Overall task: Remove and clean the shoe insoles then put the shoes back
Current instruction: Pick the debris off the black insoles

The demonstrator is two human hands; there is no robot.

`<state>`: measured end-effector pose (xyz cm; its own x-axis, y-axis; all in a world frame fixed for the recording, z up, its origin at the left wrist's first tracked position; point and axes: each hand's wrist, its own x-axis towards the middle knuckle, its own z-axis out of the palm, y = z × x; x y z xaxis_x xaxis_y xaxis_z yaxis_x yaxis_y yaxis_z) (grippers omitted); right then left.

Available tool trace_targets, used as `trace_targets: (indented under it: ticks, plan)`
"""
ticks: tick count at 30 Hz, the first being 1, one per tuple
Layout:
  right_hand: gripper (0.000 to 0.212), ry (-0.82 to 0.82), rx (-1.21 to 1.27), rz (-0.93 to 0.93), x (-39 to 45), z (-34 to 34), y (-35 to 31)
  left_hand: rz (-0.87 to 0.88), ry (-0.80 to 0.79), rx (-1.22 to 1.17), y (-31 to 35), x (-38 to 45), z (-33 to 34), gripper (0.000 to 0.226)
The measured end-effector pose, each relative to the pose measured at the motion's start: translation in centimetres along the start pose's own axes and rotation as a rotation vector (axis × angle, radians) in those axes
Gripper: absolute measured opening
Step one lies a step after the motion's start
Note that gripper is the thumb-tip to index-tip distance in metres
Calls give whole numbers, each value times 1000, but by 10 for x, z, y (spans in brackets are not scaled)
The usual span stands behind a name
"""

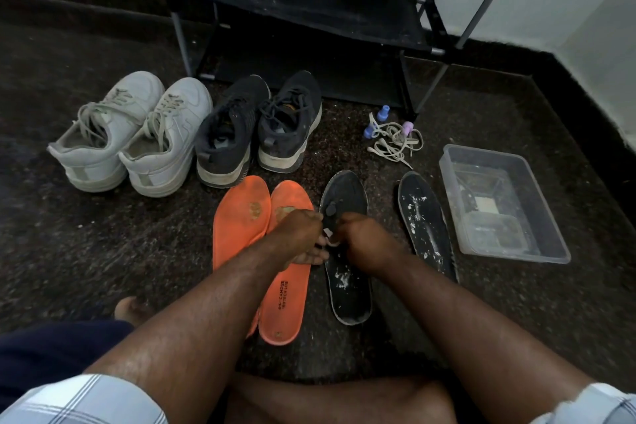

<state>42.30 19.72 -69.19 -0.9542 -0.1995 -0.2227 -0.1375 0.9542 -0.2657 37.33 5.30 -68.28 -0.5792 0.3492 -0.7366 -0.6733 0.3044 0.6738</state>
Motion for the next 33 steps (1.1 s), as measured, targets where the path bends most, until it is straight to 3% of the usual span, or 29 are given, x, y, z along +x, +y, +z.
trace_targets:
  ticks: [3,7,13,17,22,26,30,33]
  plan:
    - [14,79,-20,33,6,-5,5,13,8,6,0,0,1,36]
    - [27,-38,-65,-144,-2,1,-9,11,-13,22,0,-2,1,35]
    - [15,95,-96,134,4,-7,4,13,9,-4,-1,0,1,37]
    - [7,16,-78,-55,-5,5,-11,18,-21,11,1,-4,0,33]
    - [10,118,-37,90,4,-4,3,5,5,8,-1,-1,0,39]
    - [17,62,36,-5,-3,2,-10,6,-15,21,0,-2,0,37]
    - [21,138,-58,146,4,-7,4,5,-10,27,-1,-1,-1,41]
    - [11,86,-70,65,3,-2,-7,9,-4,31,-1,-1,-1,41]
